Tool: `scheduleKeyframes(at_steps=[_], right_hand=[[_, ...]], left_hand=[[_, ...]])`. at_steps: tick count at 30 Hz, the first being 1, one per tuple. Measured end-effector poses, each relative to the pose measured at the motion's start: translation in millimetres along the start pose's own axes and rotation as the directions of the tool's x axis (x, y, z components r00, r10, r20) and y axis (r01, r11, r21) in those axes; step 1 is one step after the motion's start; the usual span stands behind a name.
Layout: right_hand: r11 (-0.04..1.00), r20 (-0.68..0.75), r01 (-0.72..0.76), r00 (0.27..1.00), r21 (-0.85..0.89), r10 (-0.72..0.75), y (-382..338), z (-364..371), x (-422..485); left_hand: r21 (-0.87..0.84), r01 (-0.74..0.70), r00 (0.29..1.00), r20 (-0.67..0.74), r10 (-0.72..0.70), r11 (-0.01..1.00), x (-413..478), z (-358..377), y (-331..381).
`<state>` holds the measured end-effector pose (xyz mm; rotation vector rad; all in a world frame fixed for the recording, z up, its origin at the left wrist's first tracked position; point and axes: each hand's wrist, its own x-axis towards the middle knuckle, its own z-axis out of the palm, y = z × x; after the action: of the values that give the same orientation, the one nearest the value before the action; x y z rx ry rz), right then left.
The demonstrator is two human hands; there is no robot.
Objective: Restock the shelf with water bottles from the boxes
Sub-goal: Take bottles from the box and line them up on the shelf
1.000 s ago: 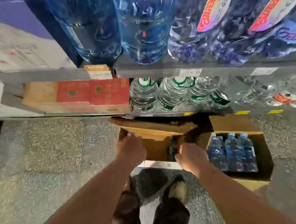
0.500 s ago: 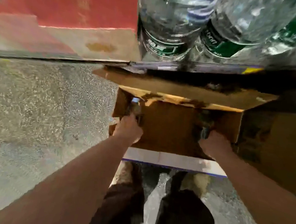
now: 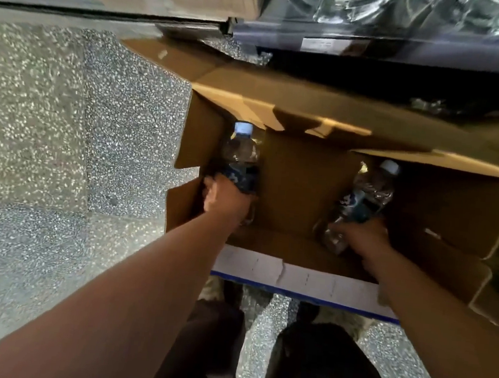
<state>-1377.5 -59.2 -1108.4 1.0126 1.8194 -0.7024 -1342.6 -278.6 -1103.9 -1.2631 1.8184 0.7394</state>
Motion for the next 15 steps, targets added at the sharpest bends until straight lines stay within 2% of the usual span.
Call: scheduleKeyframes(at_steps=[3, 7, 10, 15], right_hand=[[0.988, 0.028, -0.050, 0.999, 0.147, 0.047, -6, 19, 6], [0.949, -0.045, -0.098, 0.992, 0.300, 0.117, -5, 30, 14], [0.934, -0.030, -0.101, 0.993, 0.342, 0.118, -1, 25, 14], [0.914, 0.123, -0.105, 0.991, 0.393, 0.060, -12, 7, -28]], left_hand=[[-0.174, 0.023, 0.993, 0.119, -0.003, 0.984, 9, 10, 0], [-0.296, 0.026, 0.995, 0.104, 0.005, 0.955, 14, 21, 0], [-0.310, 0.017, 0.994, 0.107, 0.018, 0.951, 14, 18, -3], [-0.296, -0.003, 0.976, 0.205, 0.067, 0.955, -26, -2, -1]])
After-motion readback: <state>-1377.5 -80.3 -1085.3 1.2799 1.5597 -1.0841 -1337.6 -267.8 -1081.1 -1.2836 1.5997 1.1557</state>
